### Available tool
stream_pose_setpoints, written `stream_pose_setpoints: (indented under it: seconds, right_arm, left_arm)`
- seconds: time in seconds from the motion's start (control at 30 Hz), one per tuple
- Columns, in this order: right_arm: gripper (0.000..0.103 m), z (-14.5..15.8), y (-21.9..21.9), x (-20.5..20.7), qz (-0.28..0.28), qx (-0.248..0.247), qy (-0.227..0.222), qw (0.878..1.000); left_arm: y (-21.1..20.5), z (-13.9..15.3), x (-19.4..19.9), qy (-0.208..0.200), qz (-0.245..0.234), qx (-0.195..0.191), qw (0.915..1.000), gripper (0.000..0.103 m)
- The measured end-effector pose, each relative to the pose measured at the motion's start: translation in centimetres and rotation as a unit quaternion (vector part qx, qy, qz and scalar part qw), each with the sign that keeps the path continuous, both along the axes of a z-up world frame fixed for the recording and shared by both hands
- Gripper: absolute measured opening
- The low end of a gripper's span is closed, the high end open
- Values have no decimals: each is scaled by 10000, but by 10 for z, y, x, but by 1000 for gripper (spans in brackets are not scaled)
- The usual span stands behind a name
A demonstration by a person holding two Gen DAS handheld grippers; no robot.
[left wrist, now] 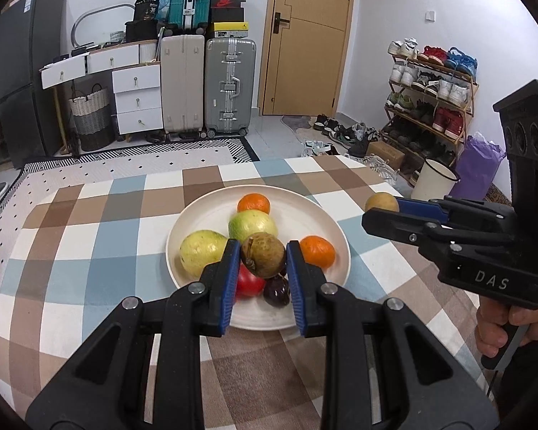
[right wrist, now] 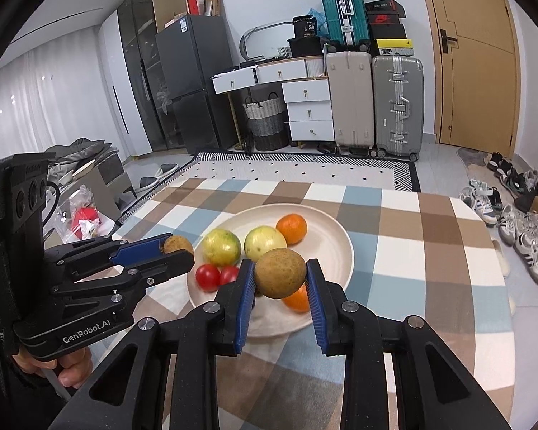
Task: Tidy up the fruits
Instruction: 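Carry both kiwis onto the plate and open both tools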
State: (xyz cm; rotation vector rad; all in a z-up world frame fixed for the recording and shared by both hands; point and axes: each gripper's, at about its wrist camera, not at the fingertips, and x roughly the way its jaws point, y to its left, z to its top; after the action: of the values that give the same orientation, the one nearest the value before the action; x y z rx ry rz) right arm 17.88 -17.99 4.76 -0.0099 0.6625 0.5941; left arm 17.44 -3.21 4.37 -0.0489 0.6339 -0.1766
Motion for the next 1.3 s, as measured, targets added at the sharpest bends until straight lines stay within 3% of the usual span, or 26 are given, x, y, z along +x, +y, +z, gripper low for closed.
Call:
stream_pose_setpoints:
  seconds: [0.37,0.73,0.87,1.3]
  right_arm:
    - [29,4,7,36,-29,161,38,9999]
    - [29,-29,16,57,-55,99,484,9988]
    - [29,-42,20,62,-109,94,626,9979]
    - [29,-60,24,70,-279,3,723,9970]
  left_arm:
    - [12,-4,28,25,96,77,9999,23]
    - [11,-31,44,235,26,135,9996,23]
    - [12,-38,47,306,-4,-4,9995,23]
    - [8,-48,50,353,-65,25,9994,23]
